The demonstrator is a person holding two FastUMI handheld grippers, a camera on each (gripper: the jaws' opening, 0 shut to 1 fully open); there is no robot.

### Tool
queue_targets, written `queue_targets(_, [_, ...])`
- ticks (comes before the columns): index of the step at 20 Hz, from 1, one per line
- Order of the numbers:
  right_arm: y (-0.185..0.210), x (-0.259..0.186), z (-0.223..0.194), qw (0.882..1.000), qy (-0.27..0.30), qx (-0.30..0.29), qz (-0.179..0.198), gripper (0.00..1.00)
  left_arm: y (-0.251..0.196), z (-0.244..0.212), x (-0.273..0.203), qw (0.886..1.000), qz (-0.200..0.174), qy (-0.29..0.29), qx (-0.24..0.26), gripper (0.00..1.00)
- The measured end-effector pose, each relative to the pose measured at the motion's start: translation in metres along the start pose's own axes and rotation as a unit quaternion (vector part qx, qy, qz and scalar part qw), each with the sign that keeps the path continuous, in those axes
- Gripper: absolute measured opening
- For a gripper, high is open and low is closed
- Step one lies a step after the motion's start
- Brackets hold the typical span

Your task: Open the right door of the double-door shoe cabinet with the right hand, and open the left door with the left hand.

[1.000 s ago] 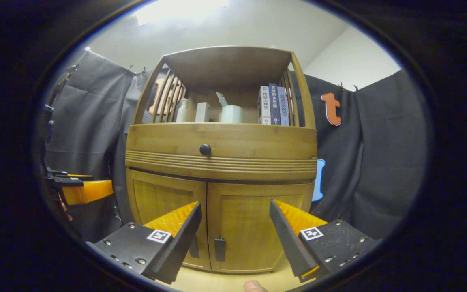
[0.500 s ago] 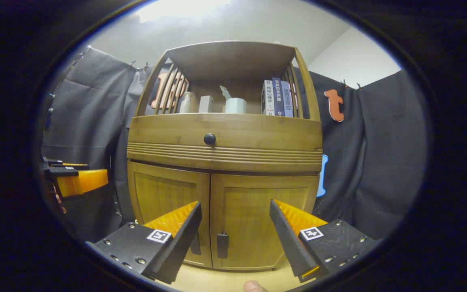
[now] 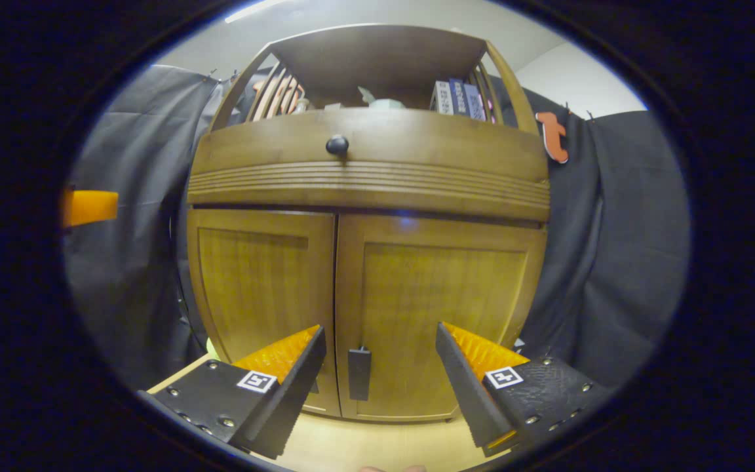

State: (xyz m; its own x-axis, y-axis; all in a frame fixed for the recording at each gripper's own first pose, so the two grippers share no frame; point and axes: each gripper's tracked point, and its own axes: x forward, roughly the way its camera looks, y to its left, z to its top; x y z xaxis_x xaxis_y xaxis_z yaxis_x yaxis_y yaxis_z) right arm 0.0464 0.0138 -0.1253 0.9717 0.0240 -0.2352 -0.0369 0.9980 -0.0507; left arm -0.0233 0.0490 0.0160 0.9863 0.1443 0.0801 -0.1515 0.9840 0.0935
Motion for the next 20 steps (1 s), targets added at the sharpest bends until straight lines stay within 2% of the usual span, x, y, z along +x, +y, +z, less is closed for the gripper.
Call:
queue_targets(1, [0.002,0.009,-0.011,1.0,0.013,0.003,0.002,1.0,0.006,0.0,0.0,1.0,0.008,0.0,0.001,0.93])
queue_targets(2, [0.004,0.015,-0.02,1.0,0.027,0.007,0.004,0.97,0.011,0.0,-0.002,1.0,0.017,0.001,0.002,0.93])
queue_targets(3, [0.007,0.025,-0.029,0.999,0.042,0.01,0.005,1.0,0.017,0.001,-0.003,1.0,0.025,0.0,0.002,0.93])
queue_targets(5, [0.011,0.042,-0.044,0.998,0.062,0.01,0.008,0.99,0.028,0.001,-0.006,0.999,0.043,-0.003,0.004,0.93])
queue_targets(7, [0.013,0.055,-0.056,0.997,0.078,-0.001,0.006,0.84,0.039,0.0,-0.009,0.998,0.062,-0.003,0.006,0.93])
queue_targets(8, [0.013,0.062,-0.063,0.996,0.087,-0.008,0.001,0.84,0.044,-0.001,-0.009,0.997,0.071,-0.003,0.008,0.93])
queue_targets(10, [0.014,0.076,-0.07,0.995,0.101,-0.015,0.004,0.72,0.052,-0.001,-0.012,0.996,0.086,-0.004,0.009,0.93])
queue_targets(14, [0.009,0.096,-0.069,0.993,0.118,-0.022,0.003,0.71,0.063,0.002,-0.015,0.994,0.109,-0.009,0.015,0.93])
queue_targets(16, [0.007,0.097,-0.064,0.992,0.12,-0.024,0.008,0.53,0.068,0.003,-0.017,0.993,0.118,-0.012,0.017,0.93])
queue_targets(18, [0.013,0.099,-0.076,0.992,0.122,-0.025,0.016,0.51,0.071,0.003,-0.018,0.992,0.125,-0.013,0.016,0.93])
queue_targets(20, [0.008,0.087,-0.064,0.992,0.122,-0.03,0.009,0.51,0.074,0.002,-0.018,0.991,0.129,-0.013,0.014,0.93])
